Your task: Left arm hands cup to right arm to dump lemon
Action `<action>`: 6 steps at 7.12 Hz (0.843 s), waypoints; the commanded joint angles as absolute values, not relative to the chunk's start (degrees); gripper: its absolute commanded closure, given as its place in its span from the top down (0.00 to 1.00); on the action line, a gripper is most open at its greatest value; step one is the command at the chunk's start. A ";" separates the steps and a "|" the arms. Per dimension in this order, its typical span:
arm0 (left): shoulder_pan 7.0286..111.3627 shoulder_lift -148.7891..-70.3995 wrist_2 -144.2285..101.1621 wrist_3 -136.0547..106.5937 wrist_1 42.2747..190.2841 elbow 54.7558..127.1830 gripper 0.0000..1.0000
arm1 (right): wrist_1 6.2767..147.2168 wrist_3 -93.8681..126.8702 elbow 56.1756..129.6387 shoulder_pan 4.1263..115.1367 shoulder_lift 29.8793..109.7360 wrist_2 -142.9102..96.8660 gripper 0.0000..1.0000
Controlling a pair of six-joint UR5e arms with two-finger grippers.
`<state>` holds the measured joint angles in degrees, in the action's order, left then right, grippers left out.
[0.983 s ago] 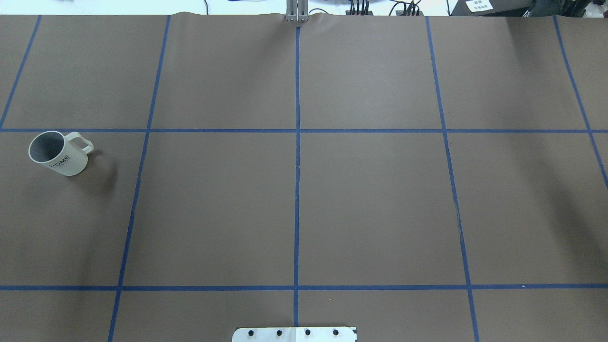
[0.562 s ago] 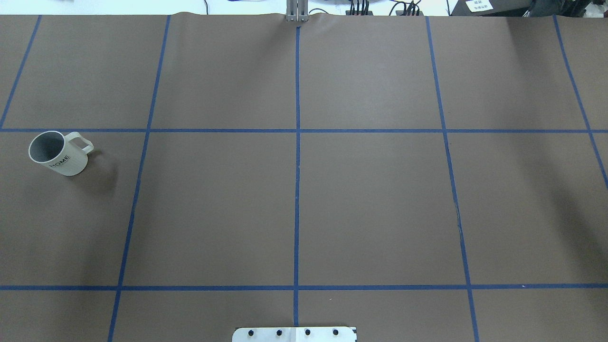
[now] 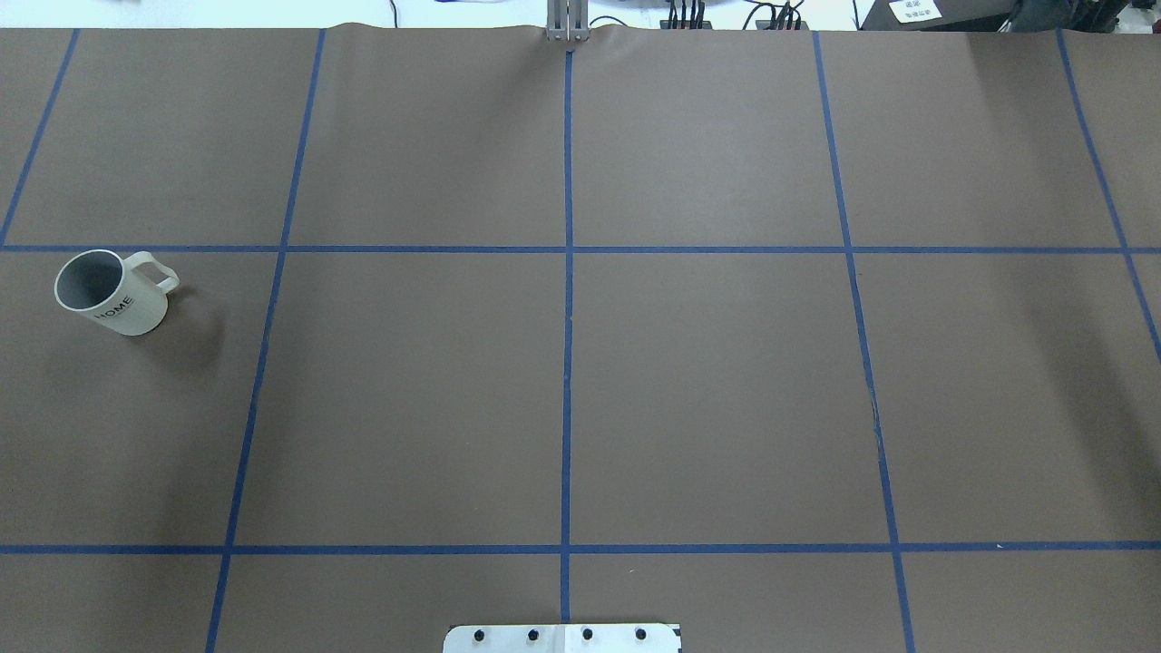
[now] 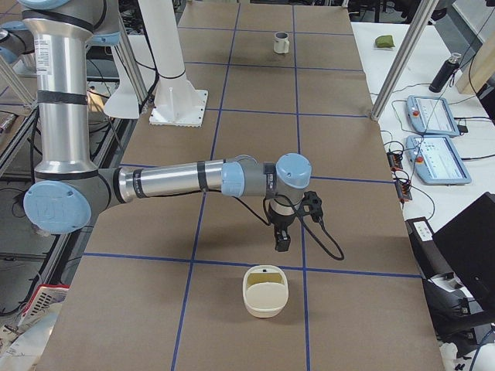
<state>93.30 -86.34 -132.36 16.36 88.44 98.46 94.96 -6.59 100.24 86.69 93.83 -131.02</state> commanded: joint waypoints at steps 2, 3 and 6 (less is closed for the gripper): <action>93.25 -86.31 -132.28 16.08 88.51 98.35 1.00 | 94.04 -5.89 100.46 87.36 95.27 -131.04 1.00; 93.25 -86.31 -132.28 16.00 88.51 98.44 1.00 | 94.04 -5.80 100.46 87.36 95.27 -131.04 1.00; 93.25 -86.31 -132.28 16.00 88.51 98.35 1.00 | 93.96 -5.54 100.55 87.28 95.01 -131.13 1.00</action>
<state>93.25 -86.31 -132.28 16.00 88.51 98.38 93.99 -5.71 100.52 87.35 95.11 -131.10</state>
